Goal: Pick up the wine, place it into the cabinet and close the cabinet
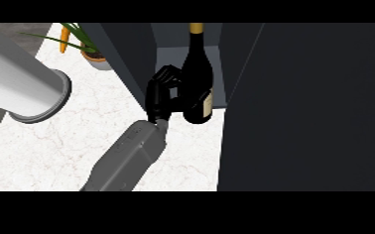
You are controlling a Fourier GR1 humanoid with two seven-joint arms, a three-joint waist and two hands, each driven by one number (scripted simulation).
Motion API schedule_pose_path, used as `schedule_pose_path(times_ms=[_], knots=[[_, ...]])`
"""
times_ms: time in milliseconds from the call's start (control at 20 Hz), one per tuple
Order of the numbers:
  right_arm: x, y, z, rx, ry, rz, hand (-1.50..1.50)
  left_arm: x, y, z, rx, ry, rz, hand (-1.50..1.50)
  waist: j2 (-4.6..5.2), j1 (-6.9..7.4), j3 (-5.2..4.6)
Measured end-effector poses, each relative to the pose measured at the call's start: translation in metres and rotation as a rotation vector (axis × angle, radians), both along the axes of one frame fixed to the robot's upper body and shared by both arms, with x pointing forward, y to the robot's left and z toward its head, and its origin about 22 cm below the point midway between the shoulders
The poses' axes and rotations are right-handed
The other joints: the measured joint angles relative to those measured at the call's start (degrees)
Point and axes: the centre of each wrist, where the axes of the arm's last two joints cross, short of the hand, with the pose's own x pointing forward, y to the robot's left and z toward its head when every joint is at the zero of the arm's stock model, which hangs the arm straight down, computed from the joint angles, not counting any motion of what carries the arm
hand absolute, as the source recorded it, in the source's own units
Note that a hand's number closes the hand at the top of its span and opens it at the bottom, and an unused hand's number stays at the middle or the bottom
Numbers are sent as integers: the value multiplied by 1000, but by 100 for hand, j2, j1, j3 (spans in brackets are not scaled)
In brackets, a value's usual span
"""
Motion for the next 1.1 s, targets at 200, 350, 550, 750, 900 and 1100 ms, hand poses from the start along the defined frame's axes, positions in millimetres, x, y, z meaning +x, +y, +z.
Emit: schedule_pose_path(times_ms=[200, 350, 550, 750, 900, 1100], knots=[[-1, -3, -3, 1, -3, -2, -150, 15, 2, 3, -5, 14, 9, 150, 4, -11, 2], [-2, -4, -4, -3, -6, 4, -150, 24, 4, 4, -6, 23, 23, 150, 13, -33, 2], [0, -5, -5, 0, -11, 8, -150, 36, 3, 9, 7, 51, 48, 150, 30, -38, -1], [-1, -3, -6, 12, 0, 13, -150, 47, 4, 16, 23, 78, 68, 150, 45, -20, -5], [0, -1, -6, 19, -1, 22, -150, 55, 5, 20, 45, 90, 86, 150, 61, -22, -7], [0, 1, -7, 26, 4, 28, -150, 67, 15, 25, 127, 76, 125, 150, 67, -28, -7]])
